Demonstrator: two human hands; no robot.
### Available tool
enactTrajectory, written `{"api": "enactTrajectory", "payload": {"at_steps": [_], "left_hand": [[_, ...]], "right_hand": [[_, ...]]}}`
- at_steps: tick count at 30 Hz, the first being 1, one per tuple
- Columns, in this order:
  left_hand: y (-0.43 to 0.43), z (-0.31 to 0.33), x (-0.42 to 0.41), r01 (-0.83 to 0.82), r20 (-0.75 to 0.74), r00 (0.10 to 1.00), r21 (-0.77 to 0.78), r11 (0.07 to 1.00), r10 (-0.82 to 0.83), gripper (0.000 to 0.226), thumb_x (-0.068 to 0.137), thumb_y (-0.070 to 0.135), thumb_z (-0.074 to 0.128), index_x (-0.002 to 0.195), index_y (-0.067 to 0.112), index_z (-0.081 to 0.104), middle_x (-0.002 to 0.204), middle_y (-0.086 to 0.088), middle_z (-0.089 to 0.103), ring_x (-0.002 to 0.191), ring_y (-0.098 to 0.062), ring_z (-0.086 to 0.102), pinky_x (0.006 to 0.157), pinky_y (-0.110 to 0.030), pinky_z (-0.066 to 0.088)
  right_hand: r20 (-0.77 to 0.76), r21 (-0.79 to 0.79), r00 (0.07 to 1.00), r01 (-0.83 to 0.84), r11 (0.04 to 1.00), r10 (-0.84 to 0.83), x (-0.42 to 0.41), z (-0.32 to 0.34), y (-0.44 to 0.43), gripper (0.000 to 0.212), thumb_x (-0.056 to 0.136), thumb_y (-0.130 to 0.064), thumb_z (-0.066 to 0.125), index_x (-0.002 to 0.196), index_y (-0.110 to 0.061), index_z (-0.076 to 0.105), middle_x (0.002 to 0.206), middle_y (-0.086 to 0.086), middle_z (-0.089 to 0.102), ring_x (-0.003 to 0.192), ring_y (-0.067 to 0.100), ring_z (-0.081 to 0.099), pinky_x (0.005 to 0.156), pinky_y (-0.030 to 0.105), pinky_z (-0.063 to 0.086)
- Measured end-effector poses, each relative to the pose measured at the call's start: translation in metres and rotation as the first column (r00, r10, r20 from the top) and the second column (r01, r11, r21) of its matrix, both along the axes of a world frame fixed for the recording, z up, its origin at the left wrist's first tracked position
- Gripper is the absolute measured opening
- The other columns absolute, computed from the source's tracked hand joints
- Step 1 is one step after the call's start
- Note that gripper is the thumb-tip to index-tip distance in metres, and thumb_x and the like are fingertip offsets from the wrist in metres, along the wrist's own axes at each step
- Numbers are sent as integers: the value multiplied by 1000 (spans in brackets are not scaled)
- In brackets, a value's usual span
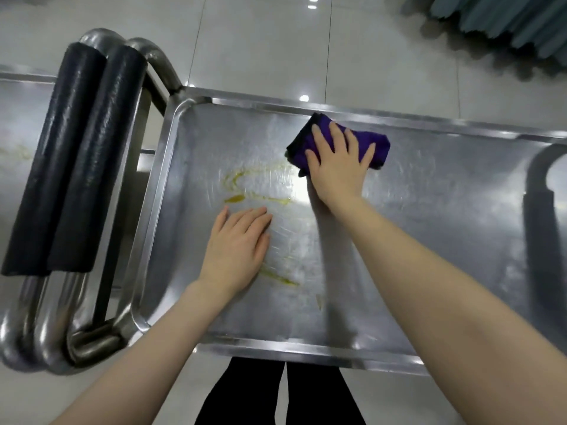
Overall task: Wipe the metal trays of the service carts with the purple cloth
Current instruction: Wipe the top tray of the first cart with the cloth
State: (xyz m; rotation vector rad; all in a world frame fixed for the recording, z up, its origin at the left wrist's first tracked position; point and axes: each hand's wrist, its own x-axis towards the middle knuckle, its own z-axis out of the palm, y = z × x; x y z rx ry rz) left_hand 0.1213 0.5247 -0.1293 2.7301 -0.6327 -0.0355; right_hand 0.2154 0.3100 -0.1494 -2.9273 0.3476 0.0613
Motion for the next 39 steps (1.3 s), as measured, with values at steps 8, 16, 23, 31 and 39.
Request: {"api": "enactTrajectory", "payload": {"at_steps": [8, 16, 23, 31, 39], "left_hand": [[8, 1, -31, 51, 8, 999, -128, 990, -50, 28, 92, 19, 46, 104, 10, 70, 120, -5, 65, 107, -27, 62, 106, -44, 35], [9, -1, -36, 143, -17, 990, -8, 990, -143, 36, 90, 24, 46, 114, 9, 68, 126, -9, 62, 112, -31, 60, 106, -52, 37], [11, 5, -45, 108, -82, 991, -15, 994, -109, 36, 91, 24, 47, 118, 9, 65, 130, -9, 59, 116, -32, 56, 109, -52, 31], [58, 14, -47, 24, -109, 994, 18, 1000, -21, 40, 90, 28, 44, 119, 9, 64, 133, -10, 56, 121, -31, 51, 107, -45, 31], [97, 9, -32, -175, -94, 979, 62, 983, 180, 40, 90, 23, 54, 126, 4, 58, 135, -14, 54, 123, -33, 49, 107, -44, 33]], "right_hand": [[86, -75, 957, -270, 960, 276, -234, -14, 50, 56, 96, -46, 48, 149, -34, 33, 157, -2, 30, 144, 26, 27, 111, 67, 16], [36, -67, 998, -49, 997, 51, -157, 0, -10, 51, 97, -45, 46, 147, -37, 37, 154, -4, 35, 143, 22, 28, 114, 63, 10], [32, -61, 998, 56, 997, -54, -170, 7, 8, 51, 99, -43, 45, 148, -35, 35, 156, -3, 31, 144, 24, 25, 114, 62, 9], [-9, -82, 946, -324, 943, 324, -254, -2, 69, 54, 96, -48, 44, 147, -37, 36, 153, -4, 37, 140, 27, 35, 110, 66, 20], [-4, -13, 997, 77, 997, -77, -116, -2, 93, 51, 100, -45, 37, 149, -39, 28, 158, -6, 26, 145, 23, 20, 113, 60, -4]]}}
